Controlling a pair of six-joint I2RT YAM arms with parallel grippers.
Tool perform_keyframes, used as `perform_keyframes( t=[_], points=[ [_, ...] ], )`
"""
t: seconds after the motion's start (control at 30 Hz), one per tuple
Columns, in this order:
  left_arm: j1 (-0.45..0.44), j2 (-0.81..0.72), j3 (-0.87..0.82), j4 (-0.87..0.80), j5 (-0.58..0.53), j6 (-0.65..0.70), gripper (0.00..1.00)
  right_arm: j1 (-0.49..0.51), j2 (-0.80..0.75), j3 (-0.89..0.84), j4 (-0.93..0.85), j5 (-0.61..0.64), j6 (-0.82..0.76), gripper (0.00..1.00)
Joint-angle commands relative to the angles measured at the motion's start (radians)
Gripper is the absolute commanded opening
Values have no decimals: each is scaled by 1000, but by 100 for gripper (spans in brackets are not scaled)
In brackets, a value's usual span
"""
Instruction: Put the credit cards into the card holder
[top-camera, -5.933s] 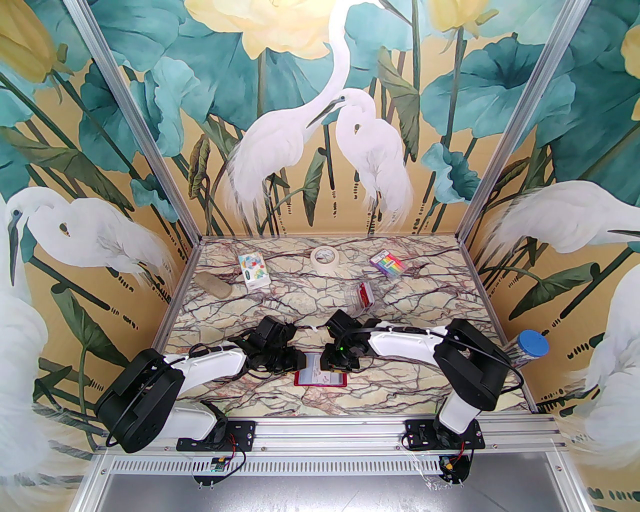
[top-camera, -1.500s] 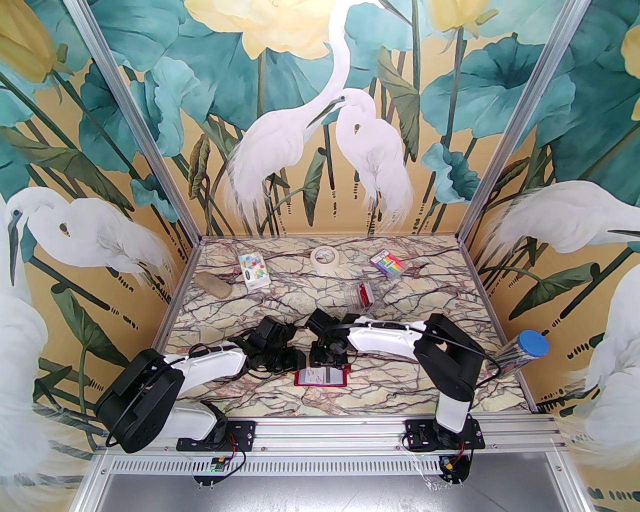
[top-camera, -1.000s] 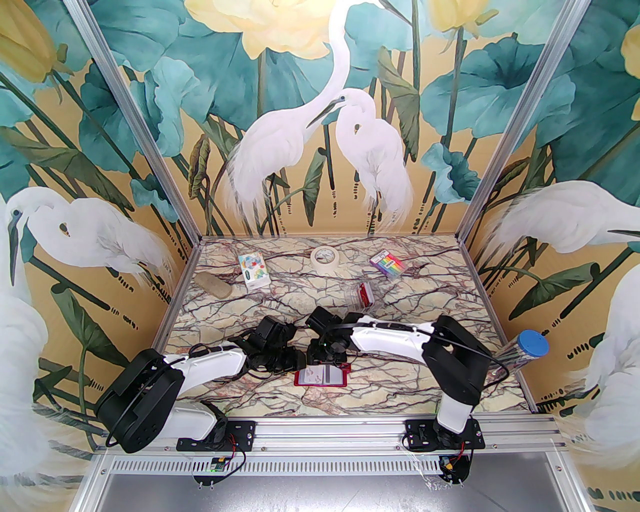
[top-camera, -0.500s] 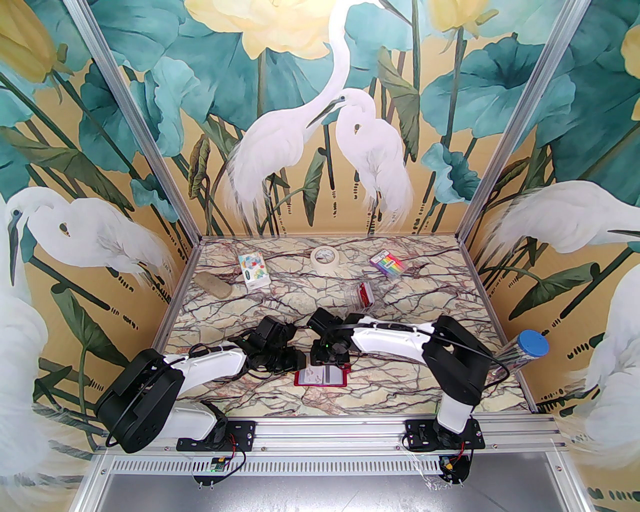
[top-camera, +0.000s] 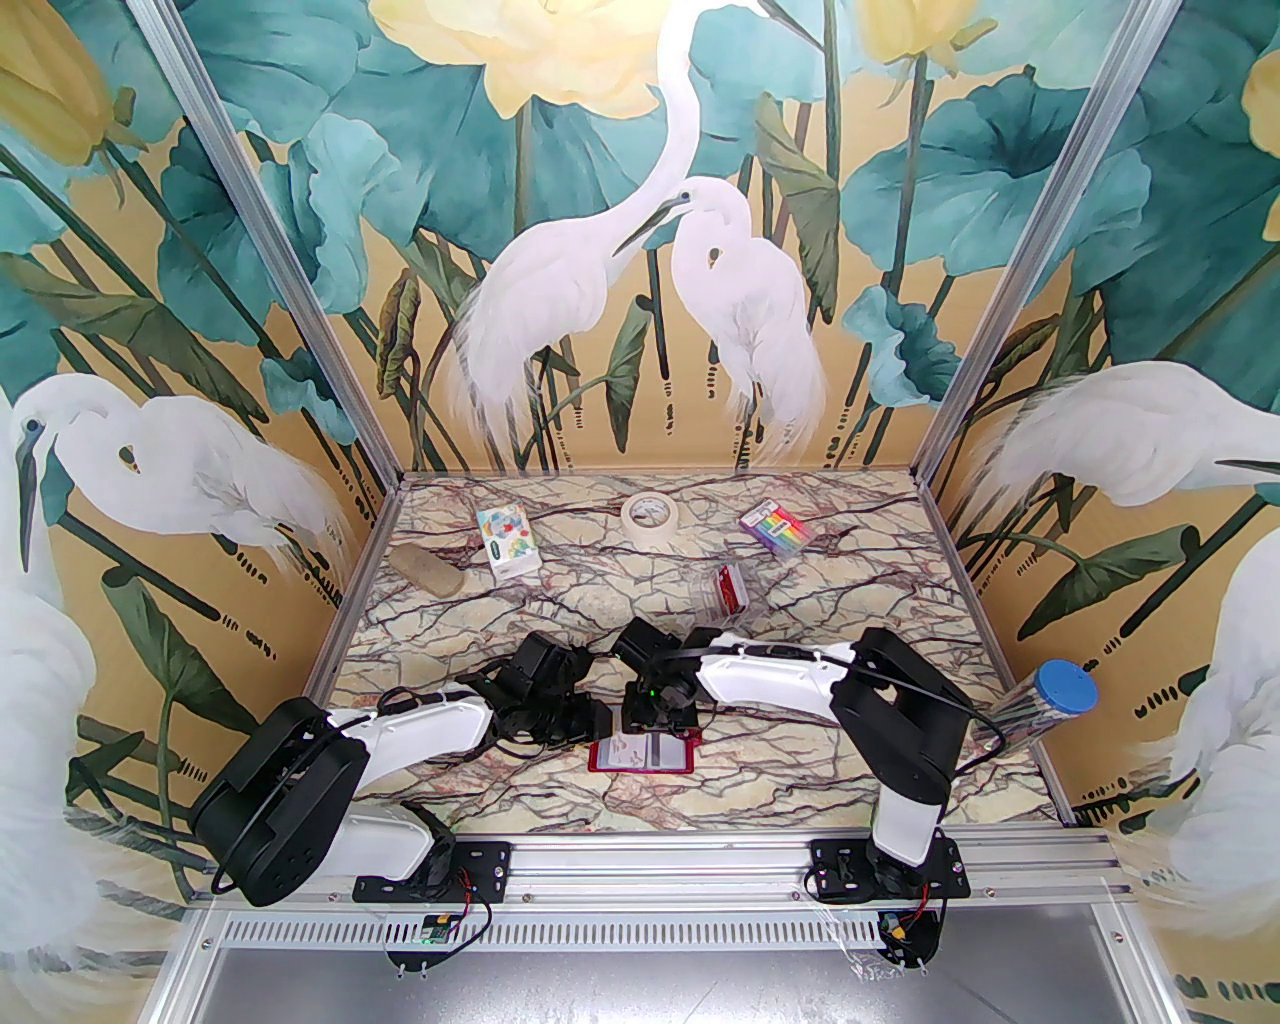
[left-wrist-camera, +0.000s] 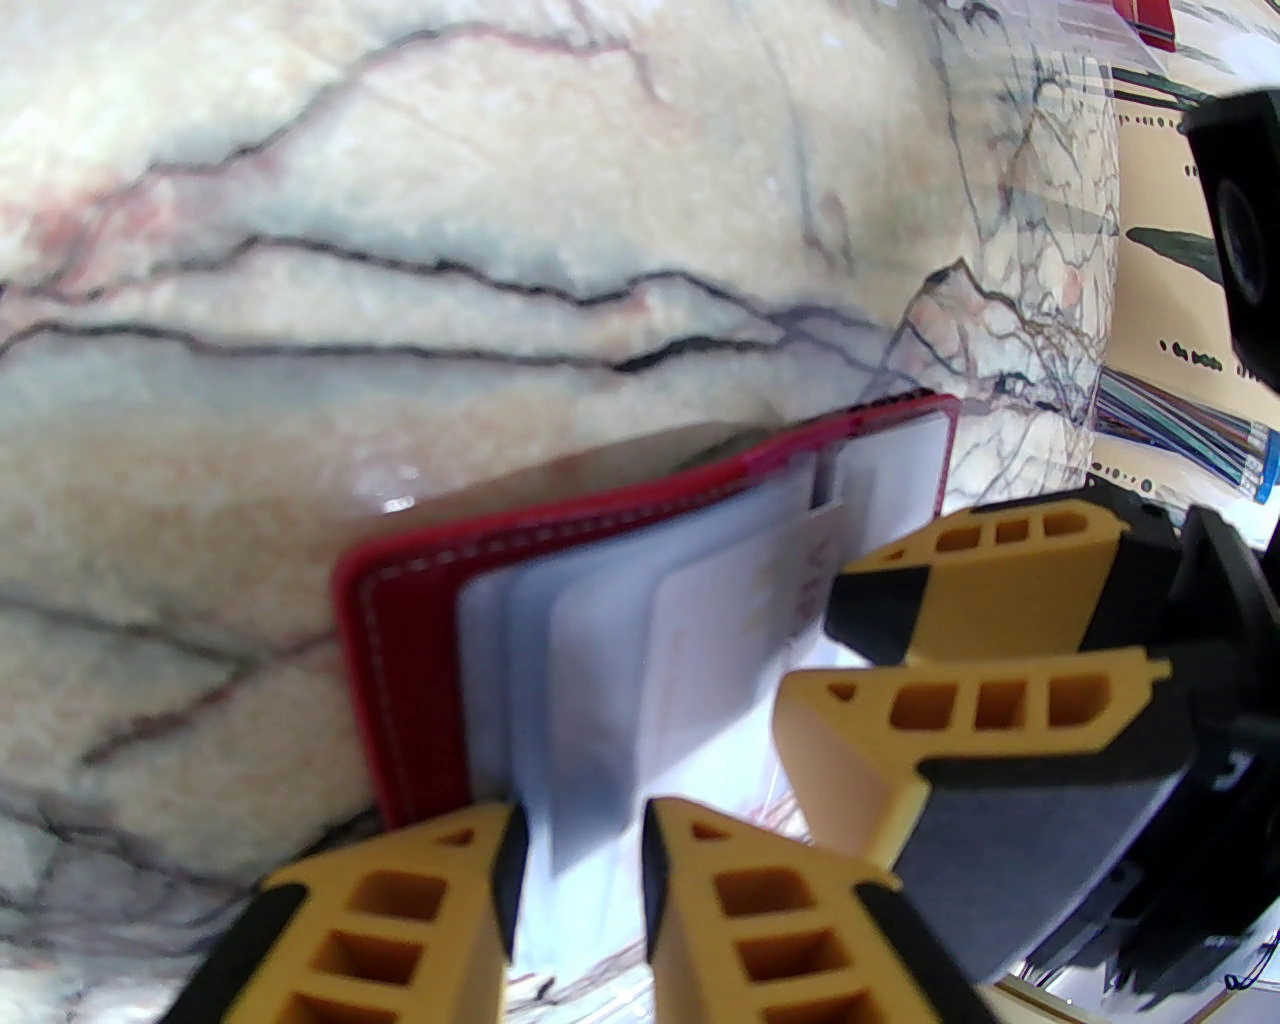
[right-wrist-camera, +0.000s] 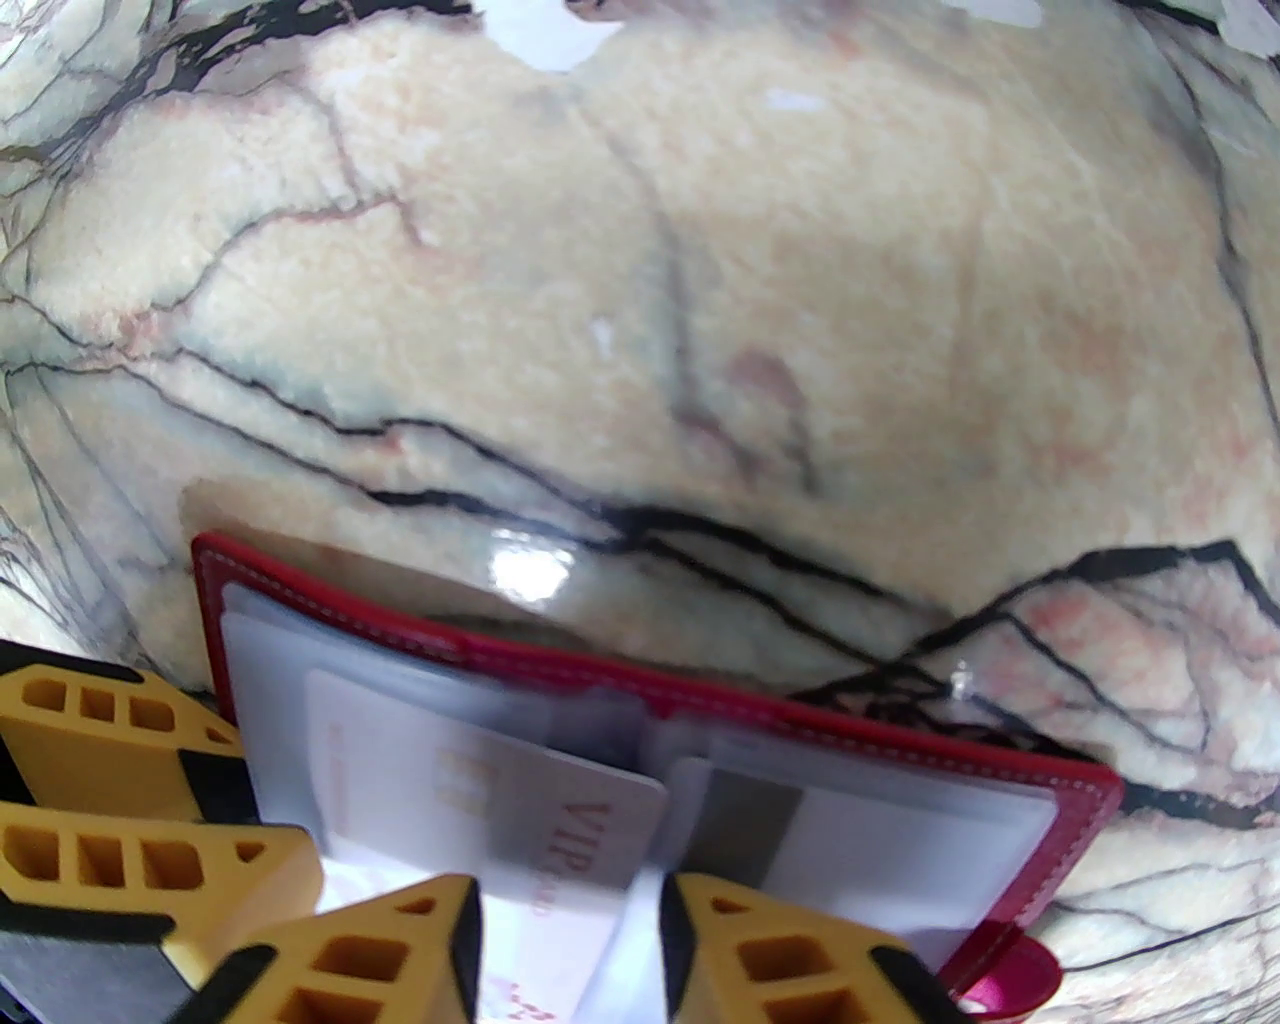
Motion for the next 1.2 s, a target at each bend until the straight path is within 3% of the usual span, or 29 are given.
perform_keyframes(
  t=[0.0,0.93,1.17],
  points=[
    [-9,34,-27,-70,-85,18,28,2,28,25,16,-22,4,31],
    [-10,30,-28,-69,-83,17,28,9,23,41,57,-67,15,28],
    [-11,9,-28,-80,-88,15,28,7,-41,45,-10,-10,-9,34]
  ],
)
